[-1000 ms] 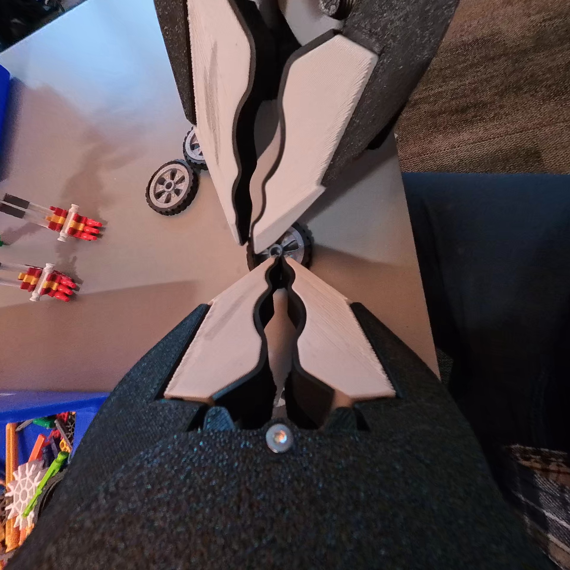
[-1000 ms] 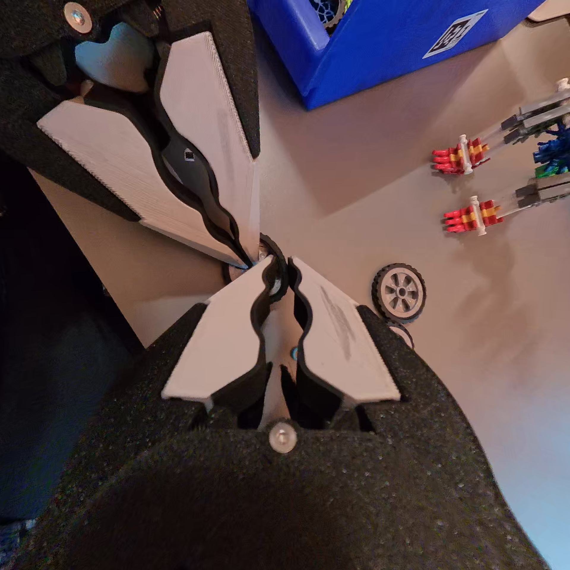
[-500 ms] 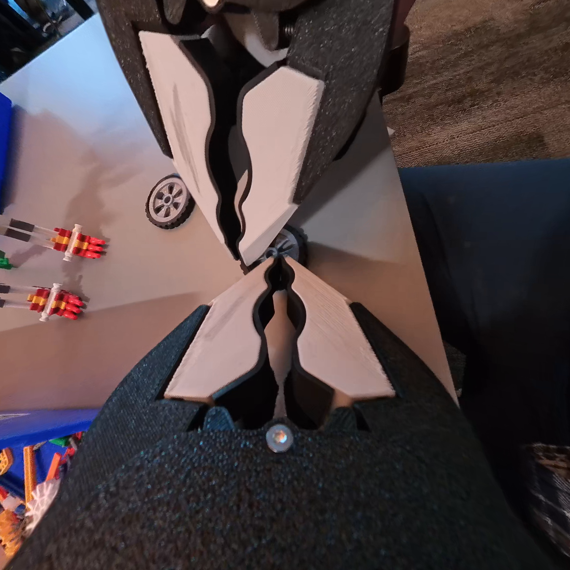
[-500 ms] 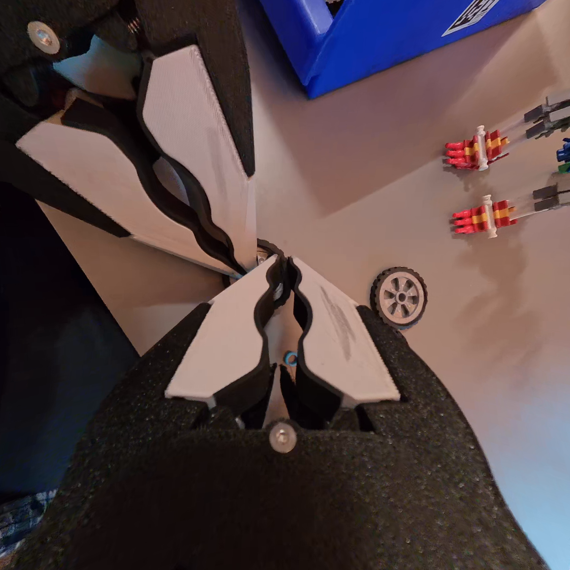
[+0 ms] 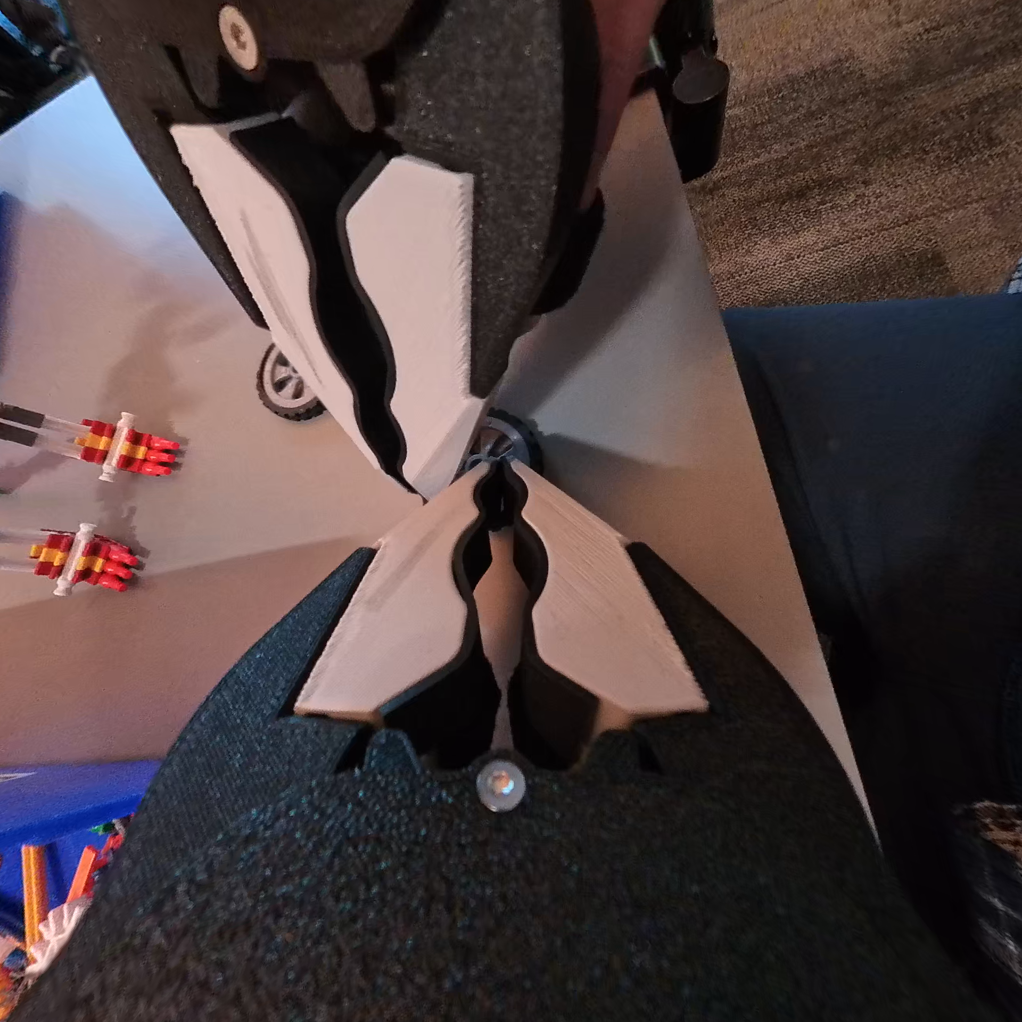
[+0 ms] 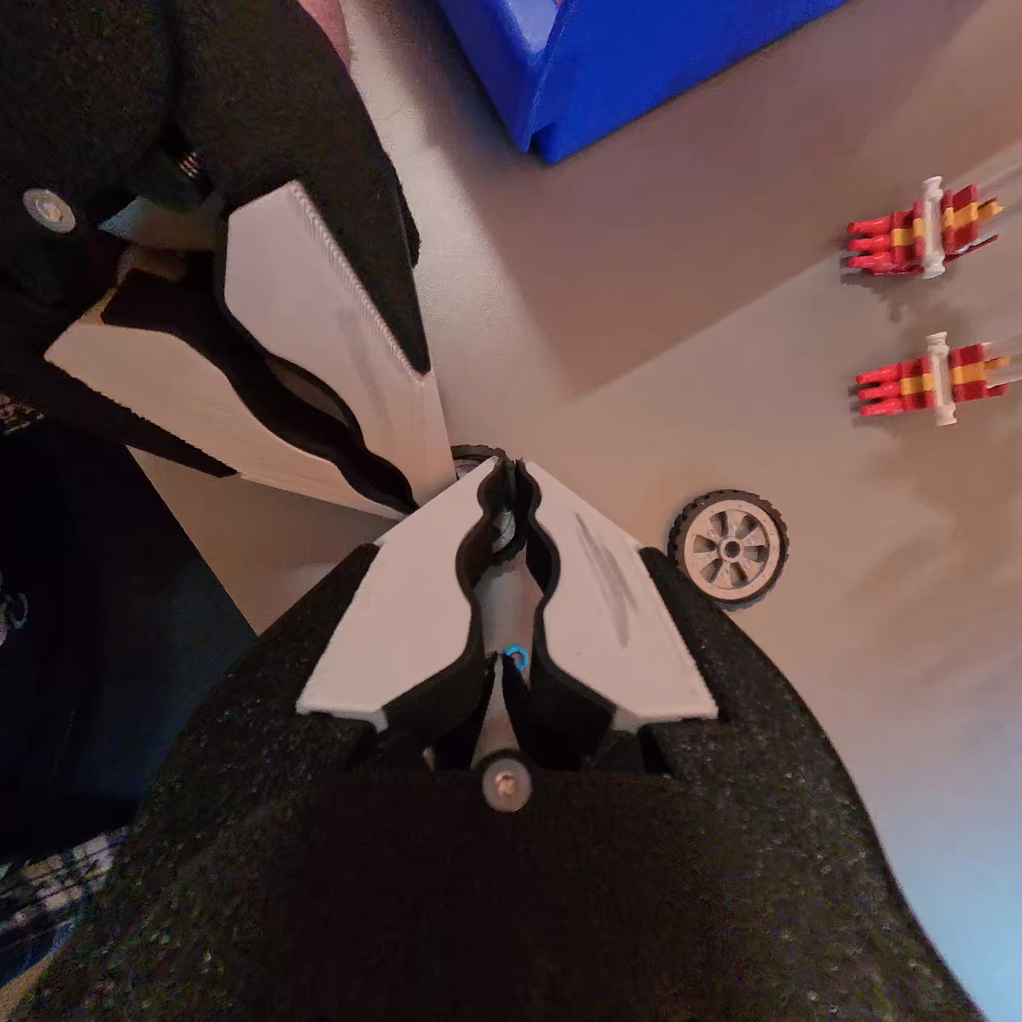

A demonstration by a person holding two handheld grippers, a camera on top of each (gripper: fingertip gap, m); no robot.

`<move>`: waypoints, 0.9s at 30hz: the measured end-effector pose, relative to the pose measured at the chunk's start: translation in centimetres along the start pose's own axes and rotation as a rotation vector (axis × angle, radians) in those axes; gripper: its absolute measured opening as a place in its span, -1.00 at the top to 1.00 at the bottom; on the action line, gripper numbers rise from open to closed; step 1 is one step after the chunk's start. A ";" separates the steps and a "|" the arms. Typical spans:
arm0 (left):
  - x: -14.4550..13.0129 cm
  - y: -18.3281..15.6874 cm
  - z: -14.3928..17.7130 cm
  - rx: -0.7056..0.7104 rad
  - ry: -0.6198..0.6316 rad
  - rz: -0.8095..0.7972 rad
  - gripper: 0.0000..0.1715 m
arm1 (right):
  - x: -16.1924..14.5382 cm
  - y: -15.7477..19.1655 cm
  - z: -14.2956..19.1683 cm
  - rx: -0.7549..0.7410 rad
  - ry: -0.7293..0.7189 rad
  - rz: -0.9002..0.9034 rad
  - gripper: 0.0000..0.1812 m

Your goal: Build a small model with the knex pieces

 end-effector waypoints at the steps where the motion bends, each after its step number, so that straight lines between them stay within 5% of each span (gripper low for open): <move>1: 0.0 0.0 0.0 0.002 0.001 -0.002 1.00 | 0.0 0.0 0.0 0.008 0.014 0.000 0.97; 27: 0.1 -0.6 -0.2 -0.001 -0.016 -0.012 1.00 | 0.2 -0.2 -0.9 0.191 0.232 0.067 1.00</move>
Point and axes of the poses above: each gripper's, where its closed fingertips meet, z back along the fingers, x out of its top, y = z × x across the jaws, the point moved 1 cm from there along z, back along the fingers, and after that the axes turned 2 degrees about z, right-handed, at the moved point
